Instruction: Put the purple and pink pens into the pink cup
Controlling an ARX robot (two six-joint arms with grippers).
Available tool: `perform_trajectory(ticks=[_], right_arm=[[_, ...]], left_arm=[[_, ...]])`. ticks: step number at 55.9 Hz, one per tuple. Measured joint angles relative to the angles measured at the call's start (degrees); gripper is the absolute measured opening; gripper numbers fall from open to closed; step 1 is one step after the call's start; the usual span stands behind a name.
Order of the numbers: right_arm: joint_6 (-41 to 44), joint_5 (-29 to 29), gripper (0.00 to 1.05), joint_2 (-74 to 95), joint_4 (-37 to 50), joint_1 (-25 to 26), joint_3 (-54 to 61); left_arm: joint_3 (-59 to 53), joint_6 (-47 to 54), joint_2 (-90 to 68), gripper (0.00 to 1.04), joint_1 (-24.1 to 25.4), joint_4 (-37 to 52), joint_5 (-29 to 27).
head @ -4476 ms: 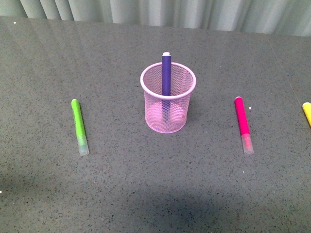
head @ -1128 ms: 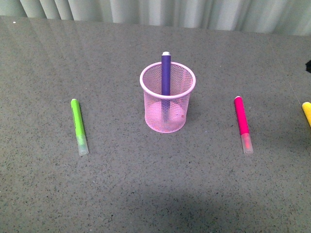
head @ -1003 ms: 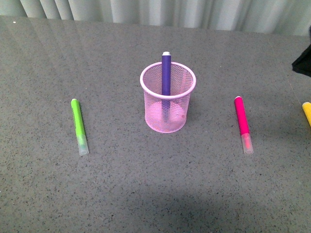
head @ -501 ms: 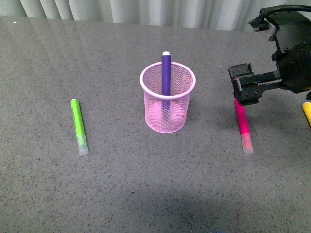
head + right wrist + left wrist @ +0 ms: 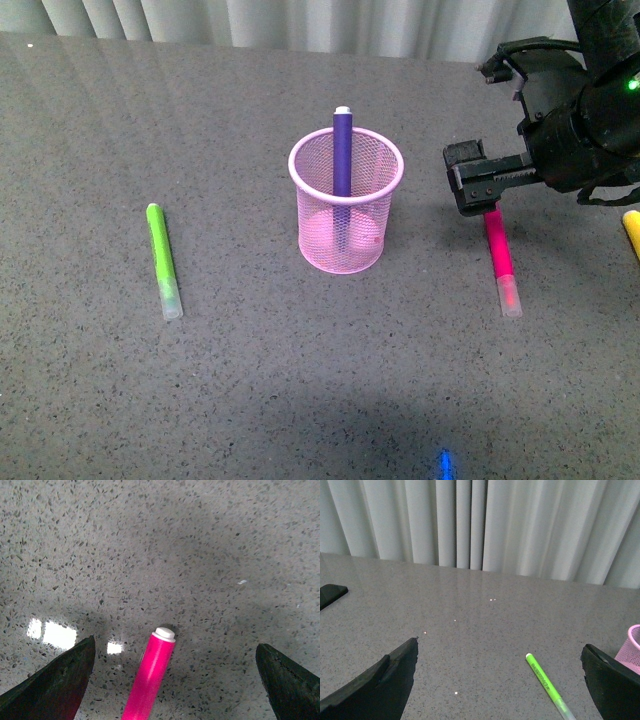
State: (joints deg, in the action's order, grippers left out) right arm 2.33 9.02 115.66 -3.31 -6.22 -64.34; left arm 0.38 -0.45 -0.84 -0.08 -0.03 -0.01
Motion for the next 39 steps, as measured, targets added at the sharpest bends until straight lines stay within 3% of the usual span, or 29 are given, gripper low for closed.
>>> perform_trajectory(ticks=[24,39], right_arm=[[-0.1,0.3,0.97,2.2,1.0,-0.8,0.0],[0.1,0.2,0.65,2.4,1.2,-0.8,0.0]], left_arm=[[0.0,0.0,0.0,0.97,0.0,0.0,0.0],[0.0,0.0,0.0,0.97,0.0,0.0,0.0]])
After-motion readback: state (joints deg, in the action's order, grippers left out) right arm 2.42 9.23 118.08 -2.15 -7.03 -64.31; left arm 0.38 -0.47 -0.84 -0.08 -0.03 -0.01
